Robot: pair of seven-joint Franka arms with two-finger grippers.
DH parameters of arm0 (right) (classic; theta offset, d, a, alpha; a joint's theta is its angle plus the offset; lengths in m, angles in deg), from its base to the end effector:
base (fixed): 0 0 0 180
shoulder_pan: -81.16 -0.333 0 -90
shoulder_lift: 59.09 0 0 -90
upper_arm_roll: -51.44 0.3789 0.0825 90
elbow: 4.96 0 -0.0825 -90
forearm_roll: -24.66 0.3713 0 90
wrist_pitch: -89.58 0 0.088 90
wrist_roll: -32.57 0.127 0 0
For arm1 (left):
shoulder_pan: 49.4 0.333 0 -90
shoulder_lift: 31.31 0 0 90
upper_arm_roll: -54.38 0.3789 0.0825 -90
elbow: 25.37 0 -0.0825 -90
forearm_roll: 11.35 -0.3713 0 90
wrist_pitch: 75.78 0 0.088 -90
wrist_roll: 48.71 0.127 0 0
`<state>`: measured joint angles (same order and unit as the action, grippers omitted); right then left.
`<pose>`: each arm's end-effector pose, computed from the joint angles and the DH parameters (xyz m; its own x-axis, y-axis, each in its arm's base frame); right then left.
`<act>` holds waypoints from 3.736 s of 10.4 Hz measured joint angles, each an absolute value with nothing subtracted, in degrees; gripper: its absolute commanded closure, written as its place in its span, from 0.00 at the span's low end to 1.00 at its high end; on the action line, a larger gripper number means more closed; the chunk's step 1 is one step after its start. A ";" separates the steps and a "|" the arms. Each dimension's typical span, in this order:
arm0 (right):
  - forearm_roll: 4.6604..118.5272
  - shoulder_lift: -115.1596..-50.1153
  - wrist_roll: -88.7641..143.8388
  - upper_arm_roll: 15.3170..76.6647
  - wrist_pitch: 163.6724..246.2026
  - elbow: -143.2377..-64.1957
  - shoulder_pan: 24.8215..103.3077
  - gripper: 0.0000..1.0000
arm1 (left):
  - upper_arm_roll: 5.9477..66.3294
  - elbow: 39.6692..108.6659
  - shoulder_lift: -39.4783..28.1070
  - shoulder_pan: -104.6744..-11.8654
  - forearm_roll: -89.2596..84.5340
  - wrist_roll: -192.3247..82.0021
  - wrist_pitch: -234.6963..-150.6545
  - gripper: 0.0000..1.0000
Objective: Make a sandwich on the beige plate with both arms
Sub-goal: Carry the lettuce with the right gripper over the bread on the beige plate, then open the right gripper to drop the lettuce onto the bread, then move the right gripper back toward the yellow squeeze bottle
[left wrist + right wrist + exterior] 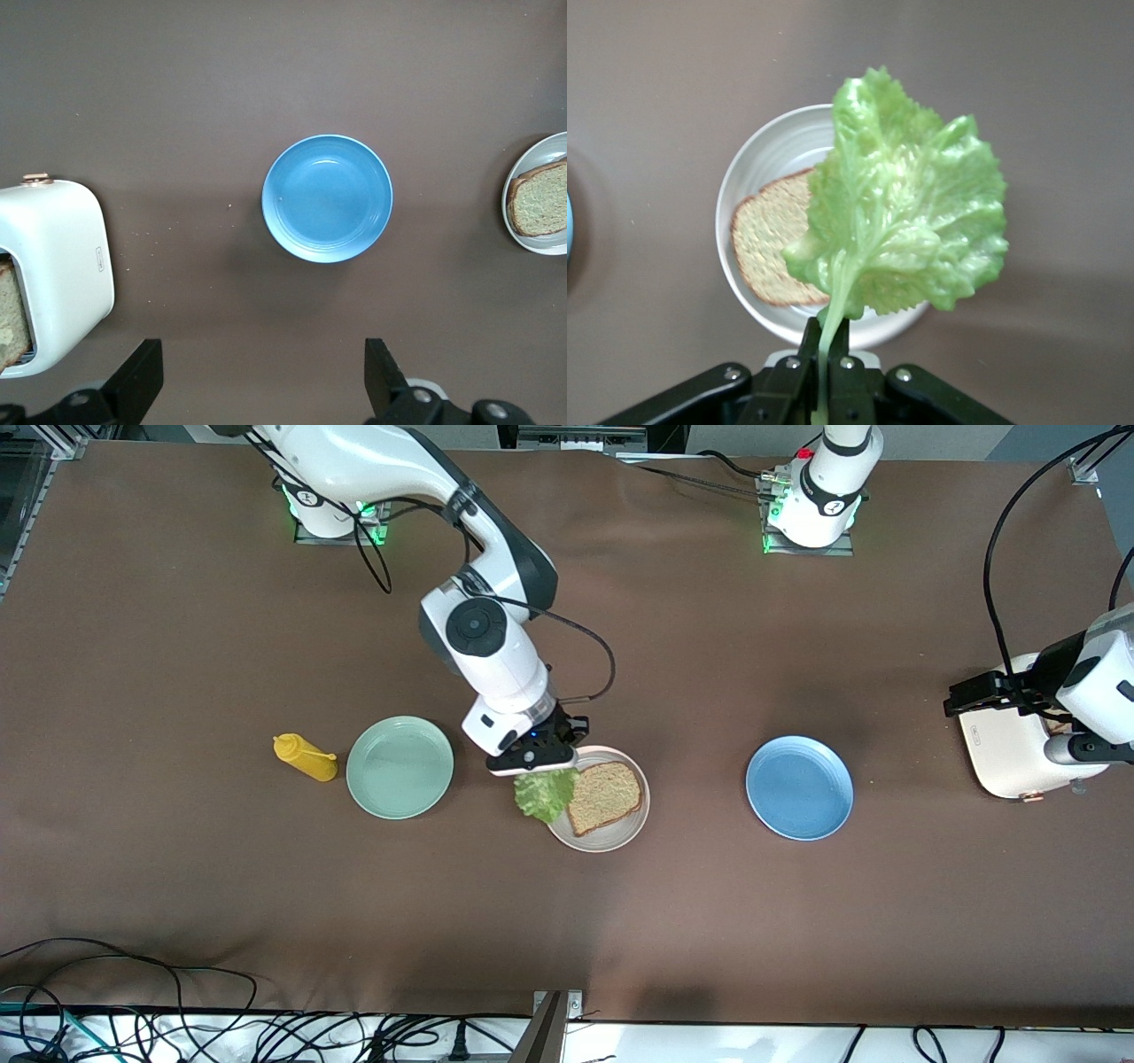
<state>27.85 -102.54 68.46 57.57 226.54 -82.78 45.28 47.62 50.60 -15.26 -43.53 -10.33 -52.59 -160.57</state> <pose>0.6088 0.5186 0.3331 0.9891 0.0125 0.1467 0.0500 -0.9656 -0.2553 0.6289 -0.0004 0.6077 0.9906 0.0511 -0.1270 0.0568 -0.9975 0.0418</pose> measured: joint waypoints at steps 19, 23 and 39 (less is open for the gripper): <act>25.96 -110.86 76.25 55.20 232.14 -77.22 41.58 0.00 | 47.59 50.59 -15.26 -43.55 -10.33 -52.59 -160.57 0.00; 25.88 -102.55 67.82 56.48 225.13 -82.66 45.92 0.00 | 47.25 50.58 -15.26 -43.56 -10.33 -52.59 -160.57 0.00; 27.11 -71.53 1.54 63.54 195.44 -101.66 75.89 0.00 | 46.79 50.55 -15.26 -43.56 -10.33 -52.59 -160.57 0.00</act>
